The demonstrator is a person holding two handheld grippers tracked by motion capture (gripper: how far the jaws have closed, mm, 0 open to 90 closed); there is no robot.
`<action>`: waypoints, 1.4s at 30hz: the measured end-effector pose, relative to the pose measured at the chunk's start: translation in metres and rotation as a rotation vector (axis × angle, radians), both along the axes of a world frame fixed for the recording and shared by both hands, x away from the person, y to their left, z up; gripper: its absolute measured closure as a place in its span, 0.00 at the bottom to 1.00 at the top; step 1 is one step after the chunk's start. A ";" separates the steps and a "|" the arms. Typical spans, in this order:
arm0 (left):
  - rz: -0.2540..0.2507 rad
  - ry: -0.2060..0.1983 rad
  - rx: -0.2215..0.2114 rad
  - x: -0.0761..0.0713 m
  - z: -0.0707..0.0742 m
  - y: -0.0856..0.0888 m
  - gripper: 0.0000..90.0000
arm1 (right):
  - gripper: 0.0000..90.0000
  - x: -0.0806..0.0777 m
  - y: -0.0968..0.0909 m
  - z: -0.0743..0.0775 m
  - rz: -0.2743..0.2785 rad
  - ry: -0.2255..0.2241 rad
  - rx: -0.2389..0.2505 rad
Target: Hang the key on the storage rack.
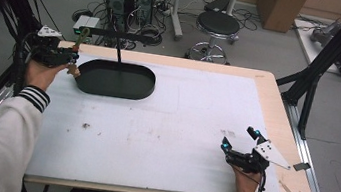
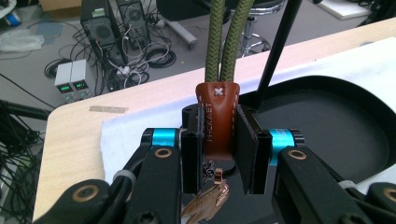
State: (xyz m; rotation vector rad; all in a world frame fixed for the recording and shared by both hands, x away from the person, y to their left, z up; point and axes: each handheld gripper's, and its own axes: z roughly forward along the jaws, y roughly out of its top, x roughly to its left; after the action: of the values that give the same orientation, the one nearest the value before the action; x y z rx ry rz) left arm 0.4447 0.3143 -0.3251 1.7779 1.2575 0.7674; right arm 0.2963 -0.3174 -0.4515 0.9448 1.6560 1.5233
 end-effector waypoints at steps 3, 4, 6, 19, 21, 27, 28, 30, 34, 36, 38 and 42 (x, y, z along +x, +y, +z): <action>0.006 0.004 0.000 0.002 -0.001 0.001 0.81 | 0.01 0.000 0.000 0.000 0.000 0.001 0.002; 0.006 0.008 0.004 0.002 -0.002 0.001 0.81 | 0.00 0.000 0.000 0.000 0.000 0.002 0.002; 0.006 0.011 0.009 0.003 -0.003 0.000 0.81 | 0.01 0.000 0.000 0.000 0.000 0.000 0.002; 0.024 0.029 0.014 0.011 -0.011 -0.003 0.81 | 0.00 0.000 0.000 0.000 0.000 0.008 0.006; 0.031 0.037 0.015 0.013 -0.013 -0.003 0.81 | 0.01 0.000 0.000 0.000 0.001 0.008 0.006; 0.039 0.044 0.011 0.017 -0.016 -0.004 0.81 | 0.00 0.000 0.000 0.000 0.001 0.008 0.008; 0.041 0.044 0.013 0.017 -0.016 -0.004 0.81 | 0.01 0.000 0.000 0.000 0.001 0.008 0.007; 0.043 0.048 0.017 0.019 -0.017 -0.004 0.81 | 0.00 0.000 0.000 0.000 0.001 0.008 0.007; 0.047 0.051 0.019 0.023 -0.017 -0.005 0.81 | 0.00 0.000 0.000 0.000 0.001 0.008 0.009; 0.048 0.054 0.021 0.026 -0.017 -0.006 0.81 | 0.00 0.000 -0.001 0.000 0.000 0.005 0.007; 0.049 0.058 0.018 0.028 -0.018 -0.006 0.81 | 0.00 0.000 -0.001 0.000 0.000 0.005 0.008; 0.052 0.069 0.023 0.032 -0.021 -0.006 0.81 | 0.01 0.000 0.000 0.000 0.001 0.008 0.012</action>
State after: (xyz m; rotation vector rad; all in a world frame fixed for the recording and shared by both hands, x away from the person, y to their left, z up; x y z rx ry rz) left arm 0.4767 0.3079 -0.3461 1.8104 1.3501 0.7582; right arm 0.2960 -0.3176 -0.4515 0.9574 1.6545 1.5341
